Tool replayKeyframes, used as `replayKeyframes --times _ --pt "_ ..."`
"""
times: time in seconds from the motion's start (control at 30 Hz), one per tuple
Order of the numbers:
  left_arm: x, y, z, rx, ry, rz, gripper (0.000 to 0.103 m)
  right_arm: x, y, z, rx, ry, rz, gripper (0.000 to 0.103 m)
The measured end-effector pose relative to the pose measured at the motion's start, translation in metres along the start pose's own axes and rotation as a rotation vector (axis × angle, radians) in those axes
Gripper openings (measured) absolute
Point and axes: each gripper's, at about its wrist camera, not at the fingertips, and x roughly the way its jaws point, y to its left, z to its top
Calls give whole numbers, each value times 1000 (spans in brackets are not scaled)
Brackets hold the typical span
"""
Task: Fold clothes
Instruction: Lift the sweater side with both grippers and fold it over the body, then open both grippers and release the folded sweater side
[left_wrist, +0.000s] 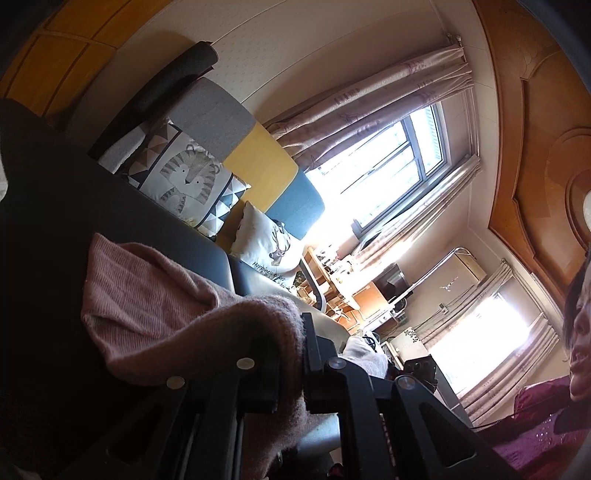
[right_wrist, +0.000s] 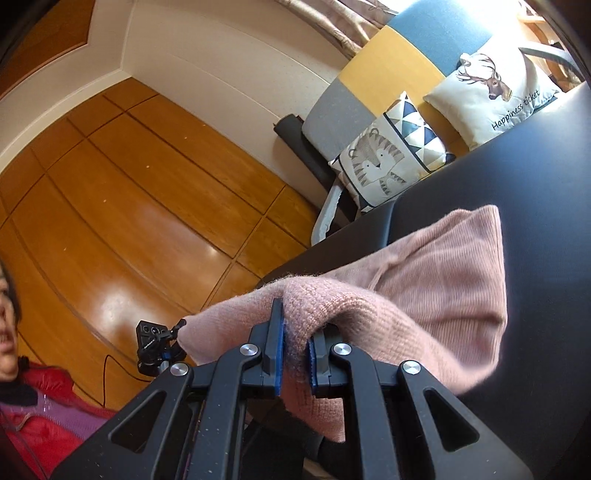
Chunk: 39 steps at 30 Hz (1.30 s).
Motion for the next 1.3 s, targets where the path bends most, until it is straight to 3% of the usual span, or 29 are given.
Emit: replayKeyframes --times 0.2,0.47,0.73,1.03,1.17,1.3 --pt "38 10 28 78 -32 107 8 41 -32 34 67 41 -100 10" --pt "88 27 33 187 -62 242 8 88 -82 51 193 84 -182 10" --pt "122 83 40 79 -60 402 9 117 -111 57 257 102 -233 10" --pt "162 154 35 -26 81 552 14 137 -145 49 328 113 -319 11" --pt "165 173 30 -58 106 590 23 140 -154 46 343 97 -319 11" --pt "164 179 35 -121 122 571 24 136 -154 53 344 84 -304 16"
